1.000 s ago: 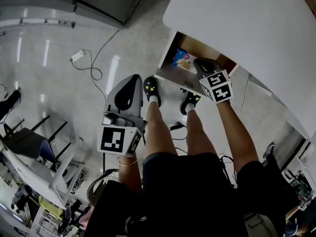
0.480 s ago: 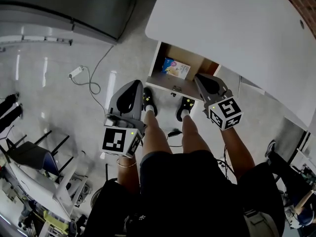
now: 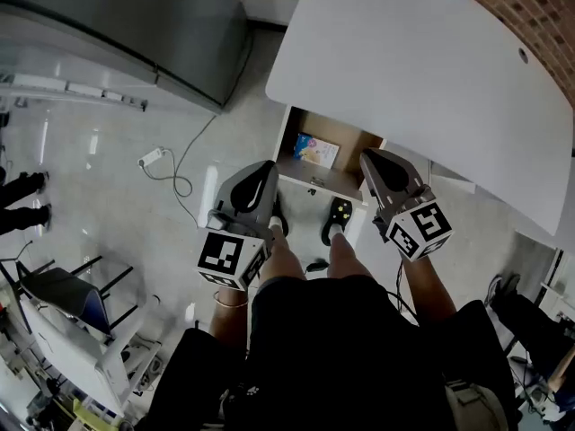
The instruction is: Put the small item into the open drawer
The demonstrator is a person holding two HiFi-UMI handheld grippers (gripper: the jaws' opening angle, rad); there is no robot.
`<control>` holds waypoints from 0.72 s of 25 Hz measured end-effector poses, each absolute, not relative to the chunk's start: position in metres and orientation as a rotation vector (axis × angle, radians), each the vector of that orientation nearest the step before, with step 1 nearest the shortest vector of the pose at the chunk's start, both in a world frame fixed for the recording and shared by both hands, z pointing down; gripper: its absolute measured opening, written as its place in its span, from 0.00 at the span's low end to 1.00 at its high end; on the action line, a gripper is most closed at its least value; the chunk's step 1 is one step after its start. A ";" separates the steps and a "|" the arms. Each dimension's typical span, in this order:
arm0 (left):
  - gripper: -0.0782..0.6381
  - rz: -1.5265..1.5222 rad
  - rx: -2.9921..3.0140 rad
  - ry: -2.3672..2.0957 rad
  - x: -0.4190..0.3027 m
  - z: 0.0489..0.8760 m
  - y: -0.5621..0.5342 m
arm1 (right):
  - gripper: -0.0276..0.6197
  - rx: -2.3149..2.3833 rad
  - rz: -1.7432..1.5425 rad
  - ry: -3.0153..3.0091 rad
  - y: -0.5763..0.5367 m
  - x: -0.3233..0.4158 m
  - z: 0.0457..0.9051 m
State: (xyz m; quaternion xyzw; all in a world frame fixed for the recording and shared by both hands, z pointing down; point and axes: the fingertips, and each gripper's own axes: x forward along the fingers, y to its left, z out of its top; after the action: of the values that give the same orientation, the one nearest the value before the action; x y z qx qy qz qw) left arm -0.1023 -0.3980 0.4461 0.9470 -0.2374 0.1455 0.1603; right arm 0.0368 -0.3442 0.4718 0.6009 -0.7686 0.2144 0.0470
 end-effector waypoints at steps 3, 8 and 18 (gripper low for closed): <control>0.11 0.420 2.735 -0.667 -0.096 0.428 -0.392 | 0.06 1.868 0.632 -2.369 -0.339 0.039 0.446; 0.11 0.371 2.737 -0.674 -0.095 0.401 -0.384 | 0.06 1.903 0.597 -2.403 -0.330 0.043 0.411; 0.11 0.328 2.771 -0.701 -0.096 0.365 -0.377 | 0.06 1.951 0.542 -2.483 -0.327 0.038 0.360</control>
State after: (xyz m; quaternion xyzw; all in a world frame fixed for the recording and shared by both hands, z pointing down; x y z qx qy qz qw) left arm -0.0964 -0.3774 0.3647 0.9548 -0.2415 0.1129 0.1317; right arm 0.0379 -0.3267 0.3601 0.6086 -0.7746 0.1690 -0.0312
